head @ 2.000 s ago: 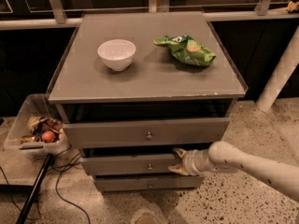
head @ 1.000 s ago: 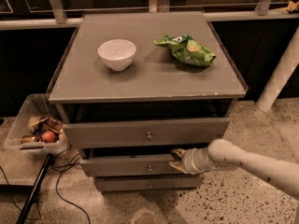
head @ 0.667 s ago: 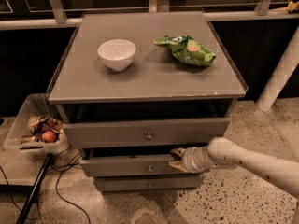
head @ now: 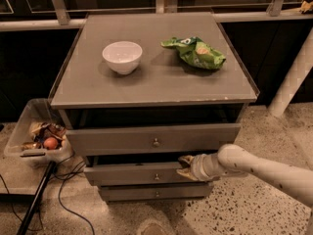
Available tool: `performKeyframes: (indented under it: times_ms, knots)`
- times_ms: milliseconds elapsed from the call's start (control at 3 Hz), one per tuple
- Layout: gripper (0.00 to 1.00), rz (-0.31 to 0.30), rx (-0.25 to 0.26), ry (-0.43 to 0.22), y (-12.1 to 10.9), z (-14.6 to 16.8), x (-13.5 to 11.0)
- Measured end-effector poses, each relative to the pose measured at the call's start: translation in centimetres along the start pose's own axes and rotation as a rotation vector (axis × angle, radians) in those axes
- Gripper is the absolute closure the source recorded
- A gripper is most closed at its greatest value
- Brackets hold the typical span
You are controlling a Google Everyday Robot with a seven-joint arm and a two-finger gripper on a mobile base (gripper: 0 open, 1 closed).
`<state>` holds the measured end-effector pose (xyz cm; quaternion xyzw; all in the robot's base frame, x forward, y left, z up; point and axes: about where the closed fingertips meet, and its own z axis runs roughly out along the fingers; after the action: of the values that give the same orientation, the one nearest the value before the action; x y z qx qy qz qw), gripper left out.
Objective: Open middle drawer
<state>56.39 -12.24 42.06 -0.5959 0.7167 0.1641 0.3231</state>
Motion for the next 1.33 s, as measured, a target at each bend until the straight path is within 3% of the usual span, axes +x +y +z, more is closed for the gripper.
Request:
performKeyframes:
  times_ms: [333,667,1000,1333]
  knots:
    - [0.62,0.000,0.000,0.000,0.0,0.0,0.0]
    - [0.63,0.000,0.000,0.000,0.0,0.0,0.0]
    - [0.86,-0.001,0.000,-0.001,-0.2,0.0,0.0]
    - [1.00,-0.001,0.001,-0.008,0.9,-0.4,0.7]
